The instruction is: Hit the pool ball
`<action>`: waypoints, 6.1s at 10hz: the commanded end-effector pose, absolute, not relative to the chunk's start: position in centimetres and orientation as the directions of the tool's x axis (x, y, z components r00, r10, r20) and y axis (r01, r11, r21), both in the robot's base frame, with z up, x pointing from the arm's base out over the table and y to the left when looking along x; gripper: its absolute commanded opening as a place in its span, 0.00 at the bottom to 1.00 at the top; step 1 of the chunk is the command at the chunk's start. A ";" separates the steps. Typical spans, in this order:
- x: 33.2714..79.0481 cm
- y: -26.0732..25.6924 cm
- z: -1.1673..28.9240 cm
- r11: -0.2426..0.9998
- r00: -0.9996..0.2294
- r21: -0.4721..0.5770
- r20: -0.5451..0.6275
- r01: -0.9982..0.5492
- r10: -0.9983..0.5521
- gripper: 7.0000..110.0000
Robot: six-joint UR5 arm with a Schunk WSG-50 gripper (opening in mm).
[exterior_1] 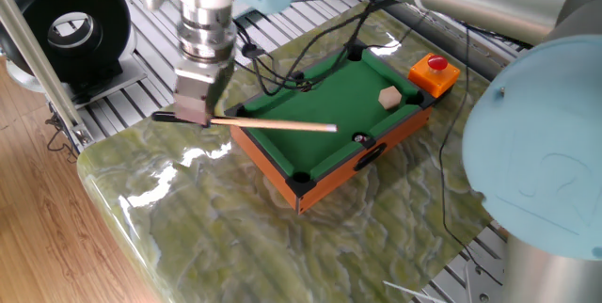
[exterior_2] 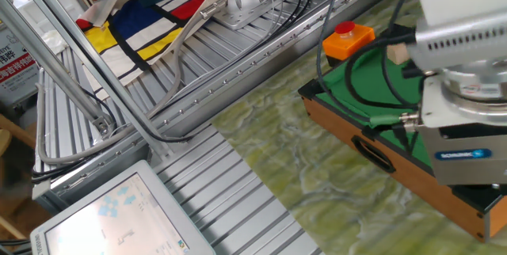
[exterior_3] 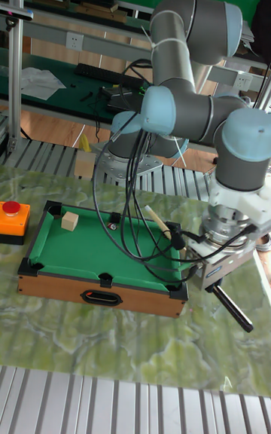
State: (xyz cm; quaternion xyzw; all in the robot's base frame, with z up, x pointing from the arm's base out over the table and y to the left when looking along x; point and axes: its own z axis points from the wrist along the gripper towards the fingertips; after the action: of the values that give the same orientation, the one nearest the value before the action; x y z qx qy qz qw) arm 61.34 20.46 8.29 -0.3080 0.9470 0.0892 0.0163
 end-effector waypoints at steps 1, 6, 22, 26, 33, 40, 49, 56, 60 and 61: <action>61.8 22.3 11.6 0.805 -0.827 0.196 -0.078 -0.560 -0.557 0.00; 68.5 16.2 14.9 0.820 -0.823 0.079 -0.100 -0.567 -0.560 0.00; 79.4 7.1 14.6 0.886 -0.856 -0.021 -0.248 -0.464 -0.454 0.00; 77.0 6.4 10.2 0.919 -0.895 0.065 -0.260 -0.390 -0.361 0.00; 71.4 0.6 10.3 0.961 -0.943 0.086 -0.234 -0.263 -0.237 0.00; 67.5 12.5 9.3 0.860 -0.878 0.219 -0.251 -0.461 -0.407 0.00; 63.6 21.5 13.0 0.456 -0.496 0.198 -0.306 -0.868 -0.813 0.00; 63.6 18.2 12.0 0.298 -0.311 0.094 -0.213 -0.950 -0.926 0.00; 61.9 19.2 12.3 0.294 -0.328 0.171 -0.229 -0.940 -0.917 0.00; 61.5 18.1 12.1 0.310 -0.340 0.175 -0.178 -0.934 -0.923 0.00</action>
State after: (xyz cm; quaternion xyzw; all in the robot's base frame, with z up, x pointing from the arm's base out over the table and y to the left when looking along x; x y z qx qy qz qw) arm 62.34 19.11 12.09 -0.5803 0.8026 0.1295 0.0493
